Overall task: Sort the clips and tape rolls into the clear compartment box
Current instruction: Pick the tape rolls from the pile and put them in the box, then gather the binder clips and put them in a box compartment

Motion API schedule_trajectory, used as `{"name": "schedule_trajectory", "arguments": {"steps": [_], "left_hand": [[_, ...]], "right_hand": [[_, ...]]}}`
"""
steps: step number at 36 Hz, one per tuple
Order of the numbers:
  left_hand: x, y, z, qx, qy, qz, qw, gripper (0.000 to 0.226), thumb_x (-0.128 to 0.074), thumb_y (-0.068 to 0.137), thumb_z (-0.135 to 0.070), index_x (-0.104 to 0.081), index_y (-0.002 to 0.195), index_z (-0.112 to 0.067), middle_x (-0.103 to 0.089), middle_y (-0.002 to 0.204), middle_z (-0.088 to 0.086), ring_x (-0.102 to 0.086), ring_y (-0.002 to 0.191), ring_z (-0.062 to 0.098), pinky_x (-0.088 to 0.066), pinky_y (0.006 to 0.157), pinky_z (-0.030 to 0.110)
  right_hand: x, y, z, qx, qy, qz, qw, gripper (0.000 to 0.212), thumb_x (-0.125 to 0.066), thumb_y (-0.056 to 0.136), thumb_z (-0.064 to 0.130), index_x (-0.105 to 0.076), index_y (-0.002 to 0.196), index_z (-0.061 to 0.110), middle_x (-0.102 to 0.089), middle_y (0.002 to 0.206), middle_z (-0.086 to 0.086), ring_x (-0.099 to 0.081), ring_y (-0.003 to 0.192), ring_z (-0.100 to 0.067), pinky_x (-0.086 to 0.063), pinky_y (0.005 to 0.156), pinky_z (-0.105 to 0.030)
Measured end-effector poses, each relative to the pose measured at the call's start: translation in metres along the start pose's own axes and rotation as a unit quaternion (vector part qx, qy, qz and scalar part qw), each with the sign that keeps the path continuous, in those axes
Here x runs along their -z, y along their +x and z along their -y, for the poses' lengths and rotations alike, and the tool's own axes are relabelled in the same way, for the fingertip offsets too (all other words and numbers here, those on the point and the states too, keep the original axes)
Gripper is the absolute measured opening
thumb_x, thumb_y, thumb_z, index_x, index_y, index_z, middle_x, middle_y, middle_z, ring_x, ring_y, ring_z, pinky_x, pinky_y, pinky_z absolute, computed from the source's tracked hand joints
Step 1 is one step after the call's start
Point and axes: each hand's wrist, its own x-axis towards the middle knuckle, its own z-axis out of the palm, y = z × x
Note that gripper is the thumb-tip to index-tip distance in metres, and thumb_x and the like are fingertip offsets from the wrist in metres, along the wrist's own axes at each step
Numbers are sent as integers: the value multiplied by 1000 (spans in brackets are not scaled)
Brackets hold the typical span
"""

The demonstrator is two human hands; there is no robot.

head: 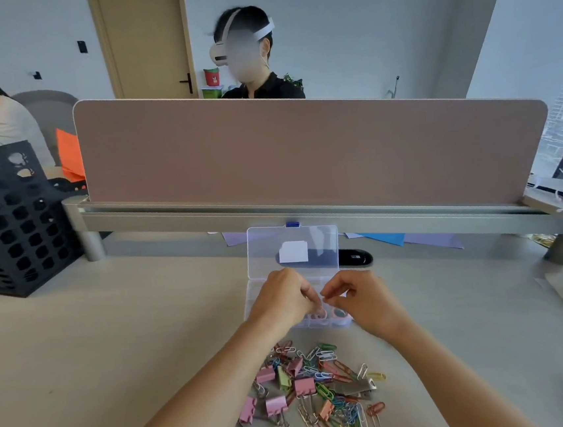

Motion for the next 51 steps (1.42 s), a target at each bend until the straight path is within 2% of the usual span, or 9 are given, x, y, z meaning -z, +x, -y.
{"name": "schedule_trajectory", "arguments": {"steps": [3,7,14,19,26,30,35,45,51], "left_hand": [[2,-1,1,-4,19,1,1000,15,-71,80,-10,-80,85,-21,-76,86,0,-67,76,12,-55,72,26],[11,-7,4,-12,8,3,1000,13,-71,84,-14,-79,90,-22,-69,82,-5,-58,68,3,-39,58,11],[29,-30,18,-8,-15,12,1000,15,-77,80,-24,-69,92,-28,-65,84,-6,-58,74,8,-39,58,18],[41,-57,40,3,1,32,999,5,-72,83,-24,-70,86,-28,-65,83,-9,-58,72,6,-41,61,18],[46,-85,57,9,23,49,998,6,-78,77,-32,-72,77,-31,-66,76,-12,-59,69,3,-44,63,17],[44,-90,60,-11,53,64,996,23,-83,70,-39,-74,89,-32,-63,81,-15,-55,68,1,-40,60,18],[41,-94,60,-89,166,93,978,36,-78,76,-38,-71,110,-30,-49,91,-11,-48,87,8,-41,75,24],[44,-104,52,-115,128,73,982,20,-75,77,-36,-75,96,-32,-53,63,-20,-53,63,1,-40,56,19],[49,-114,53,-69,5,6,998,9,-70,77,-26,-76,83,-28,-70,71,-13,-64,66,2,-54,66,20]], "right_hand": [[1,-7,3,8,6,2,1000,29,-68,80,1,-68,73,29,-71,78,6,-58,57,5,-44,55,-8],[0,-17,9,16,-4,12,1000,19,-68,81,6,-71,80,25,-69,78,10,-54,57,3,-43,56,-11],[-4,-37,27,36,-11,49,998,18,-71,79,13,-69,83,31,-69,79,12,-58,71,-18,-50,68,-24],[-18,-62,36,55,-58,106,991,11,-67,84,25,-67,90,35,-62,91,19,-57,81,-9,-51,73,-22],[-47,-78,32,93,-193,72,974,39,-57,84,53,-58,121,38,-48,113,14,-38,109,-7,-30,99,-29],[-55,-83,34,92,-176,19,980,27,-61,81,53,-64,102,36,-55,104,17,-45,102,-4,-26,89,-24],[-52,-87,37,85,-148,23,985,15,-65,78,47,-64,88,36,-59,92,19,-49,90,-1,-30,88,-24],[-44,-91,43,138,-197,28,970,19,-57,86,42,-70,92,30,-69,88,13,-55,82,-5,-42,85,-24],[-41,-100,47,87,-80,-8,993,13,-55,89,22,-63,79,25,-63,72,12,-55,67,-4,-43,61,-13]]}}
